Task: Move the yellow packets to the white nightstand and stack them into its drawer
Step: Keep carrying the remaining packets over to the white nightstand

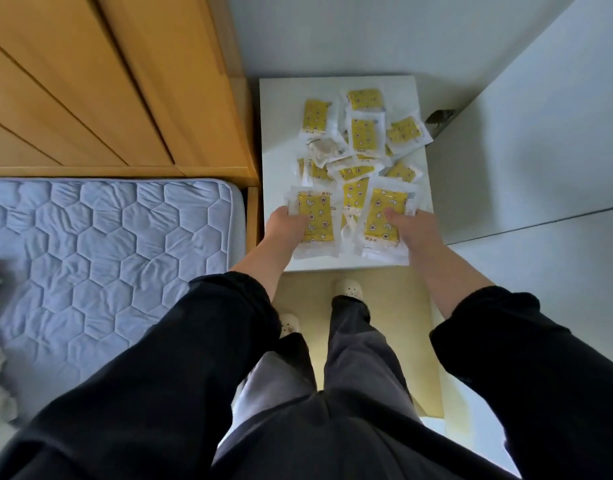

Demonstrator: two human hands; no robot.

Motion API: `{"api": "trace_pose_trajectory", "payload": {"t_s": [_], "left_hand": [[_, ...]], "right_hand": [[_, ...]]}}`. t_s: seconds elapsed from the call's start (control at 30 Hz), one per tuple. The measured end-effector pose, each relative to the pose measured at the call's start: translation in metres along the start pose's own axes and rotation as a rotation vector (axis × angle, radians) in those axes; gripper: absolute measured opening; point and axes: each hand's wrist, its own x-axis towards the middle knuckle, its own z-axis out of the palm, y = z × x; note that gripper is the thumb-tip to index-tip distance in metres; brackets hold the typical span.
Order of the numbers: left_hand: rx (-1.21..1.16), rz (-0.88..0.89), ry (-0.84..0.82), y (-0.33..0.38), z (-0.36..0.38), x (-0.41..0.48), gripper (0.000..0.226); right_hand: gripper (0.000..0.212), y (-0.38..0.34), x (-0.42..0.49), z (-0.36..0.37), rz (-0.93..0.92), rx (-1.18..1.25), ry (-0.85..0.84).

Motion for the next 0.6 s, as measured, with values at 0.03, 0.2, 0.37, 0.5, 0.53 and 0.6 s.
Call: {"api": "trace_pose_trajectory", "payload": {"t_s": [0.03,0.2,0.37,0.5,0.53,0.6], "left_hand": [[-0.014,-0.006,0.015,0.006,0.004,0.007,0.038],[-0.042,-0.017,0.109,0.045,0.02,0.052,0.049],[-0.031,-0.021,0.2,0.083,0.036,0.098,0.056],[0.002,0.031,0.267,0.107,0.05,0.128,0.065],[0.008,0.029,0.279,0.11,0.053,0.133,0.068],[0.029,-0.003,0.278,0.11,0.057,0.14,0.068]], "right_hand": [[0.043,-0.004,0.015,-0.001,0.012,-0.002,-0.013],[0.058,-0.054,0.066,0.001,-0.008,-0.144,-0.107],[0.026,-0.096,0.124,0.014,-0.098,-0.229,-0.153],[0.035,-0.13,0.157,0.027,-0.114,-0.28,-0.158],[0.027,-0.135,0.164,0.031,-0.122,-0.295,-0.165],[0.026,-0.135,0.176,0.035,-0.074,-0.311,-0.17]]}}
